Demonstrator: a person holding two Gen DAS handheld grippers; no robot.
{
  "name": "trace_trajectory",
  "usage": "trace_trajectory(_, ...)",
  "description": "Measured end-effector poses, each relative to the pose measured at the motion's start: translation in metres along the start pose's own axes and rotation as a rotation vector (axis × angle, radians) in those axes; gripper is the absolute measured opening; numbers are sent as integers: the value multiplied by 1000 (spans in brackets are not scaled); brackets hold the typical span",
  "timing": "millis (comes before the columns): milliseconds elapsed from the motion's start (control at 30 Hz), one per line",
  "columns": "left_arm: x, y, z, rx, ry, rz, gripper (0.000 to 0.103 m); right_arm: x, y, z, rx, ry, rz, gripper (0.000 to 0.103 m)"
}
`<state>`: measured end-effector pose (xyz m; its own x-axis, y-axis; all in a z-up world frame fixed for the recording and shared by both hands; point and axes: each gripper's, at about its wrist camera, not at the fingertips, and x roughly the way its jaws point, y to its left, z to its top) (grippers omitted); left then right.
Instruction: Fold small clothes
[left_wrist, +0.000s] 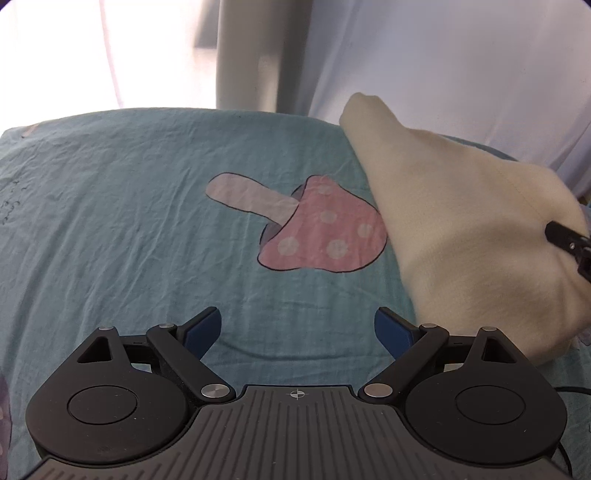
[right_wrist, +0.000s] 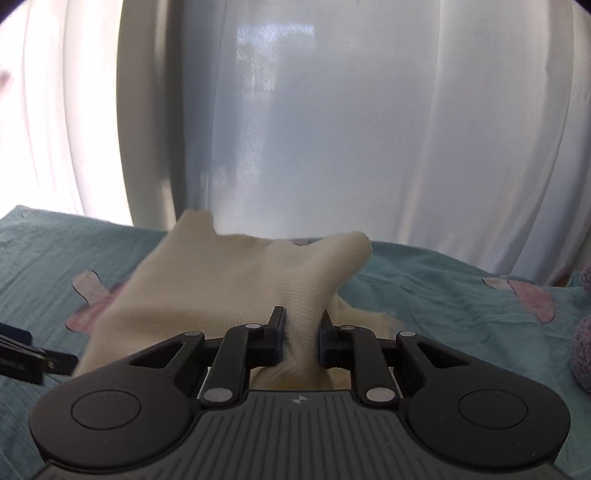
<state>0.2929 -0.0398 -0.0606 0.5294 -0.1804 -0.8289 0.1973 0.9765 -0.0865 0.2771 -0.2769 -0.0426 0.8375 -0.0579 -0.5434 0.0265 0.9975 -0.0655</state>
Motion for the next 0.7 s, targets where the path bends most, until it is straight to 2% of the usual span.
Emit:
trace_trajectory(100, 0, -4, -3, 24, 8, 18, 94, 14, -3, -16, 8, 43, -41, 16)
trace_trajectory(167, -1, -6, -5, 39, 12, 18, 94, 15, -4, -15, 31, 54, -59, 17)
trace_trajectory(233, -4, -9, -8, 58, 9, 14, 94, 12, -9, -9, 84, 84, -39, 21)
trace_trajectory(333, -9, -13, -14, 80, 4, 4, 95, -7, -30, -14, 210, 93, 56, 36)
trace_trajectory(467, -8, -22, -24, 97, 27, -12, 95, -32, -47, -36, 328, 124, 107, 43)
trace_trajectory(533, -7, -27, -27, 105, 26, 3, 95, -34, -47, -43, 334, 158, 128, 43)
trace_trajectory(667, -8, -32, -29, 104, 25, 35, 95, -33, -32, -44, 273, 176, 110, 43)
trace_trajectory(700, -8, -33, -28, 100, 28, 41, 95, -33, -28, -43, 259, 179, 100, 40)
